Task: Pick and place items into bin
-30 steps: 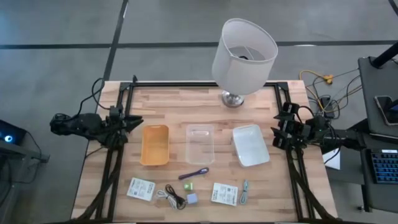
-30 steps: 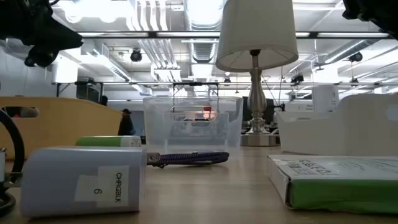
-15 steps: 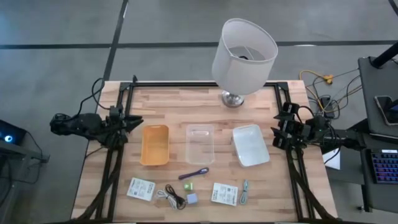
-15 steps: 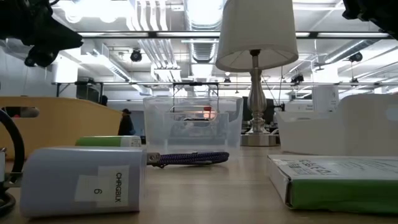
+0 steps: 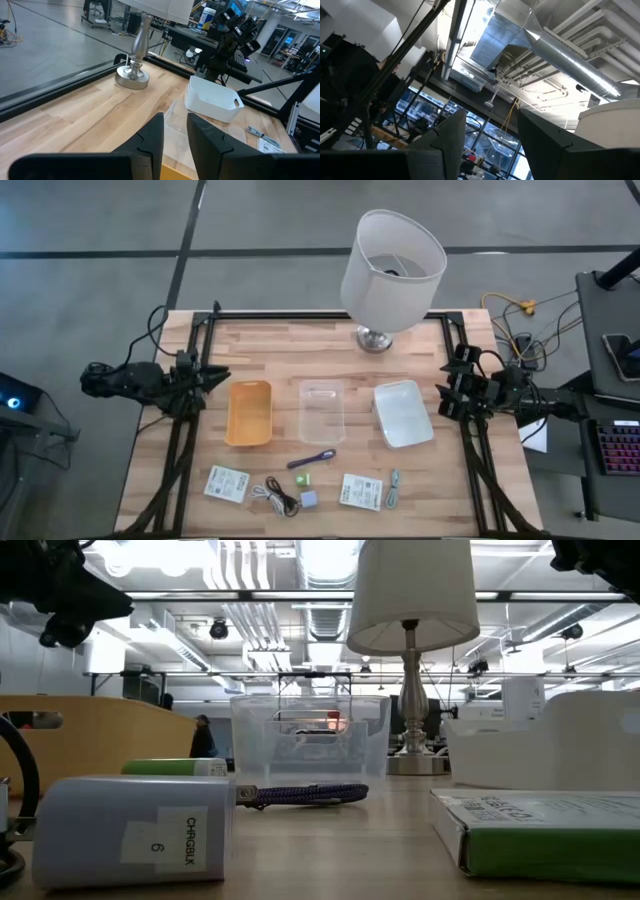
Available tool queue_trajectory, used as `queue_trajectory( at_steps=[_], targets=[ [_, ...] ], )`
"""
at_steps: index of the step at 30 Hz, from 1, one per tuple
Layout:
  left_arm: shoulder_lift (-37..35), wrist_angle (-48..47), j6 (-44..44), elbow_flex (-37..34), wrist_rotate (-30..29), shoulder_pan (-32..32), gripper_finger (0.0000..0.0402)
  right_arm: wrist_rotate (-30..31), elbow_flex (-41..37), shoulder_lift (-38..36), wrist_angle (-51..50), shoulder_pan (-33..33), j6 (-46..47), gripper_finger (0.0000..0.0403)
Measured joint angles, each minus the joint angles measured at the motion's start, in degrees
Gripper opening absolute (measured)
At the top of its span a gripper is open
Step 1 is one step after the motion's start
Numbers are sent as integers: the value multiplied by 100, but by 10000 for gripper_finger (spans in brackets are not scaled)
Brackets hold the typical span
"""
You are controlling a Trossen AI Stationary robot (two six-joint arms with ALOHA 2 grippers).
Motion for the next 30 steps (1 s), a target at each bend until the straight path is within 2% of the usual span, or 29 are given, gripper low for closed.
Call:
queue_trajectory(
  at_steps=[4, 13, 15, 18, 22, 24, 30],
  targets=[
    [0, 0, -1, 0, -2, -1, 70, 371, 0, 0, 48, -2, 1, 164],
    [0, 8, 5, -2, -15, 1, 70, 405, 0, 3, 4, -2, -17, 164],
    [0, 126, -8, -2, -15, 1, 70, 425, 0, 3, 42, -1, -269, 164],
    [2, 730, -64, -2, -13, -1, 70, 429, 0, 4, 44, 0, -549, 164],
    [0, 1960, -943, -2, -16, 1, 70, 433, 0, 5, -27, 0, -682, 164],
    [0, 2422, -1043, -2, -120, 1, 70, 434, 0, 5, -27, 0, -606, 164],
    [0, 2662, -1036, -2, -155, 1, 70, 444, 1, 5, -34, 0, -321, 164]
  ],
)
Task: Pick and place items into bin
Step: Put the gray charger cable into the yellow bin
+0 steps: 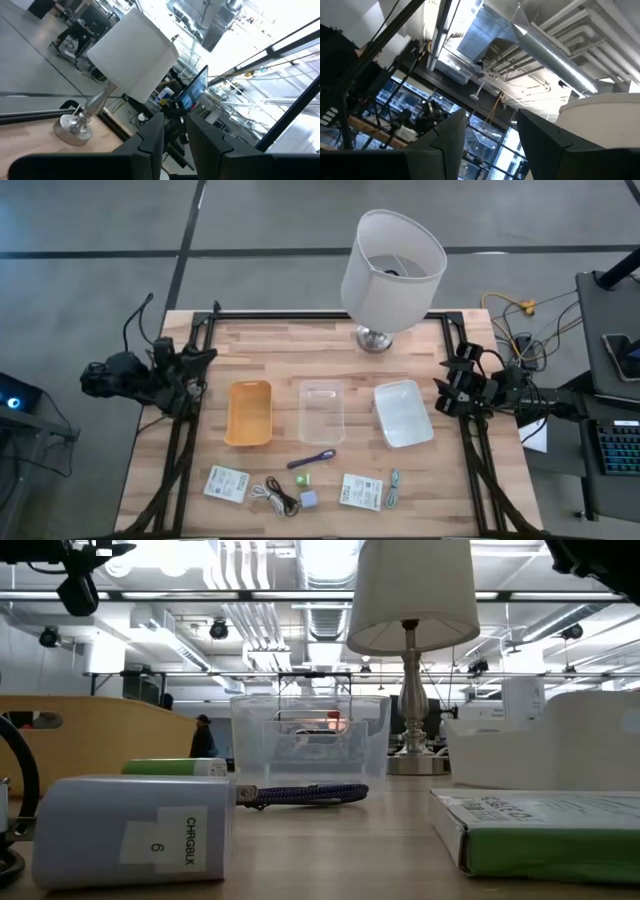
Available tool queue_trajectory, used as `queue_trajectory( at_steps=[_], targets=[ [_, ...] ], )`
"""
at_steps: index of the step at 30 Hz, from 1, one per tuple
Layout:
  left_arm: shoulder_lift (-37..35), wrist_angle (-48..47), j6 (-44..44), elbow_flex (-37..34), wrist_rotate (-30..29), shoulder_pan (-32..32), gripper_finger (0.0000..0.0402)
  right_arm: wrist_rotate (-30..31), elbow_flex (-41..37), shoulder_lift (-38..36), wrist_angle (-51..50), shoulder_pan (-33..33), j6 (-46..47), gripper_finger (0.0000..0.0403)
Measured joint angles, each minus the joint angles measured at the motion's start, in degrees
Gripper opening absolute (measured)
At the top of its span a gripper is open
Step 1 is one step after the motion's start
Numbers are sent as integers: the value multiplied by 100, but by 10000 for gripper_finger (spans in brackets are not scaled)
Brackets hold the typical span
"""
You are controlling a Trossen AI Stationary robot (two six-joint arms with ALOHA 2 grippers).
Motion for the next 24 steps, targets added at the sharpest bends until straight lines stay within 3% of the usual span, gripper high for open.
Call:
queue_trajectory(
  at_steps=[3, 10, 16, 21, 24],
  targets=[
    [0, 21, -24, 0, -18, 0, 70, 0, -1, 0, 1, 0, -30, 164],
    [14, 421, 19, 0, -371, -3, 70, -2, 0, 4, 4, 0, -1398, 164],
    [9, 725, 3, 0, -479, 0, 70, -4, 0, 2, 0, 0, -1477, 164],
    [101, 821, 5, 0, -481, 0, 70, -24, -2, 2, 192, 0, -1061, 164],
    [180, 828, 9, 0, -487, -2, 70, 242, -2, 13, 724, 2, 909, 164]
  ],
)
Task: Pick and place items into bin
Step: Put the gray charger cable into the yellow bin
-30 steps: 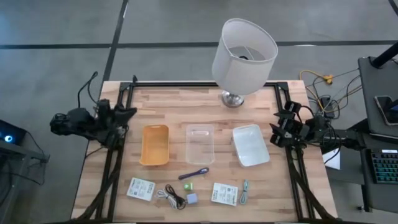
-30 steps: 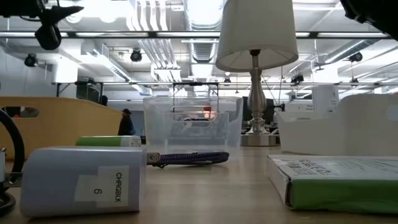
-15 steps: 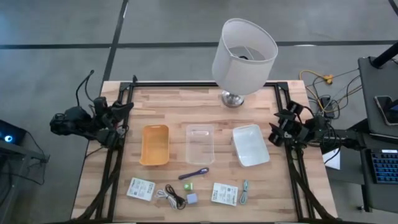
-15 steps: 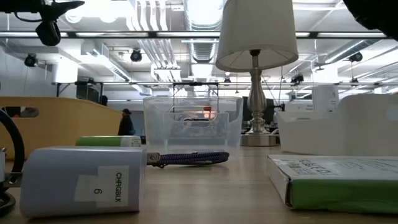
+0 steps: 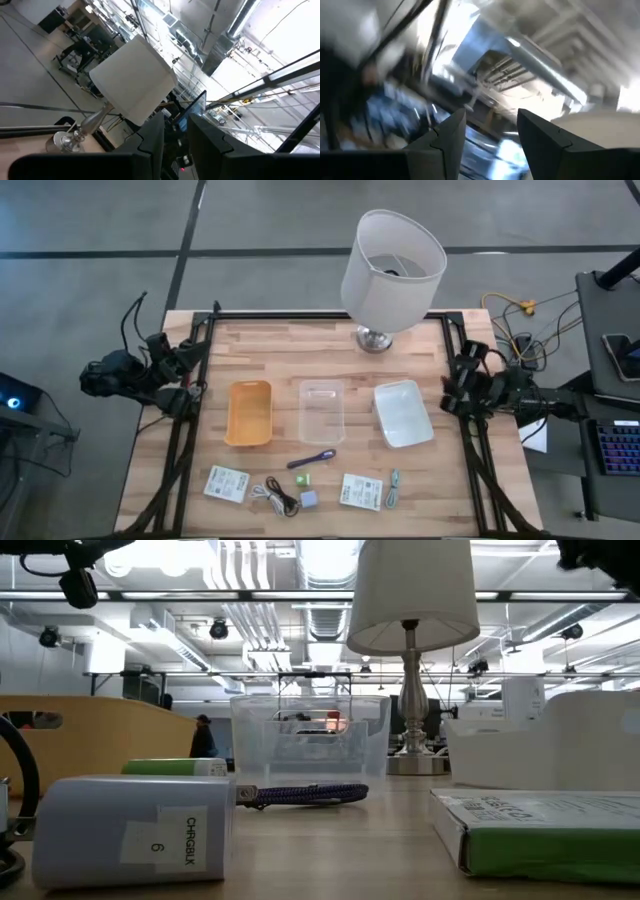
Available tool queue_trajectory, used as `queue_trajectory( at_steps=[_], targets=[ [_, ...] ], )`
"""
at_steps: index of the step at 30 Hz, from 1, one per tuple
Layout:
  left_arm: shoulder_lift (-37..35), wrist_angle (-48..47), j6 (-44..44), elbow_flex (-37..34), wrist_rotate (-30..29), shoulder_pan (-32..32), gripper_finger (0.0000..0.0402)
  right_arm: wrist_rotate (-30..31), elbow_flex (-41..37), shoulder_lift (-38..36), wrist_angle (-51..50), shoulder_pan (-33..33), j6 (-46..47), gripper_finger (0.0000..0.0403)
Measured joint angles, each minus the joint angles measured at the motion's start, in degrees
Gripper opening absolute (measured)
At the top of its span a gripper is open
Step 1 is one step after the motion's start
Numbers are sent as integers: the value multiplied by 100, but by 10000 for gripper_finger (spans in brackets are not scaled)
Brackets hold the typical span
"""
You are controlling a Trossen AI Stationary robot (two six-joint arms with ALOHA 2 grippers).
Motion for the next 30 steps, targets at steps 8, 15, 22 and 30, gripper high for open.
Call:
queue_trajectory(
  at_steps=[8, 15, 22, 30],
  targets=[
    [300, 57, -29, 0, -605, 2, 70, 1244, 53, 350, 152, 24, 4257, 164],
    [604, 139, -39, 0, -700, 2, 70, 1066, 948, 1885, -1016, 48, 5035, 164],
    [952, 228, -35, 0, -711, 1, 70, -526, 2254, 2903, -2539, 55, 5732, 164],
    [1309, 182, 212, 0, -644, 0, 70, -739, 3597, 3747, -7448, 81, 7186, 173]
  ],
)
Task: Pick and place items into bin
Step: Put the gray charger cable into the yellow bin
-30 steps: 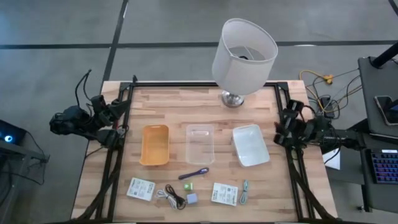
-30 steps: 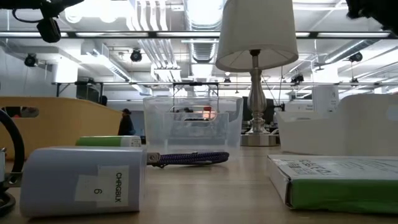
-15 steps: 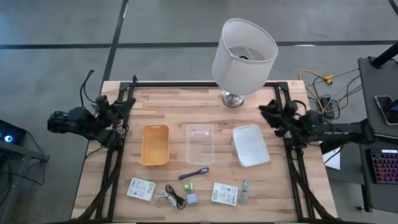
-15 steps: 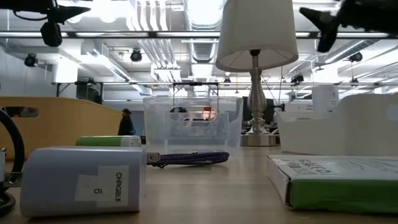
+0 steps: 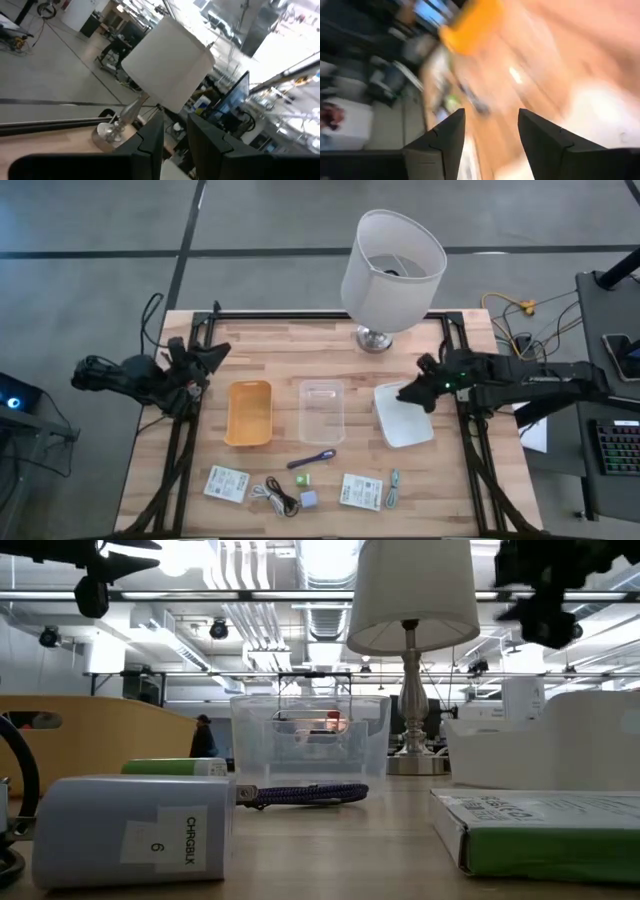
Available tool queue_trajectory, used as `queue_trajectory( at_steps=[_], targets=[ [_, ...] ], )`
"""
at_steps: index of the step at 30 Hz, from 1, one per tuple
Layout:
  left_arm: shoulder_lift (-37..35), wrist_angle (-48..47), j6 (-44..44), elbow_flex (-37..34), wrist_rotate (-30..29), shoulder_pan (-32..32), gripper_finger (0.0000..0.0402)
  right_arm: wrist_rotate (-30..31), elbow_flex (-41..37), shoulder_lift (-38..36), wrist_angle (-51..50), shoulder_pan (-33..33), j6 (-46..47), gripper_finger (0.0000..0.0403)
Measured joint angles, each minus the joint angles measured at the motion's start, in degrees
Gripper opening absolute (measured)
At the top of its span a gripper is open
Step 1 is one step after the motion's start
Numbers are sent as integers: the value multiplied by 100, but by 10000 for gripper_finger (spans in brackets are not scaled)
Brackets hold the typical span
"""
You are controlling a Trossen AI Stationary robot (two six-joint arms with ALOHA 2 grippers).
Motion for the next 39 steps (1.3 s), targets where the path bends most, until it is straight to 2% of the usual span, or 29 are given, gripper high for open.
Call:
queue_trajectory(
  at_steps=[3, 6, 9, 12, 16, 22, 25, 29, 32, 39],
  targets=[
    [183, -83, -9, 0, 22, -6, 78, 28, 267, 482, -649, 132, 523, 190],
    [397, -536, -311, 24, 220, -15, 102, 2, 562, 1096, -1098, 517, 773, 214],
    [564, -950, -774, 24, 1023, -15, 134, 7, 902, 1848, -1556, 1071, 1222, 239],
    [696, -966, -852, 24, 1854, -20, 156, -35, 1375, 2567, -1782, 1761, 1947, 260],
    [823, -889, -812, 28, 2292, -20, 161, 198, 2143, 3398, -2048, 2594, 3188, 276],
    [874, -1051, -674, 11, 2813, -19, 162, 570, 3161, 4433, -3254, 3604, 5718, 279],
    [873, -1196, -666, 7, 2909, -17, 162, 642, 3528, 4909, -3177, 3974, 6051, 277],
    [863, -1419, -427, 4, 2979, -17, 162, 110, 4005, 5753, -3140, 4286, 6280, 266],
    [861, -1457, -262, 5, 3091, -17, 162, -104, 4318, 6389, -3144, 4344, 6776, 253],
    [767, -1649, -216, 7, 3235, -15, 162, 13, 4965, 7334, -3166, 4293, 7711, 237]
  ],
)
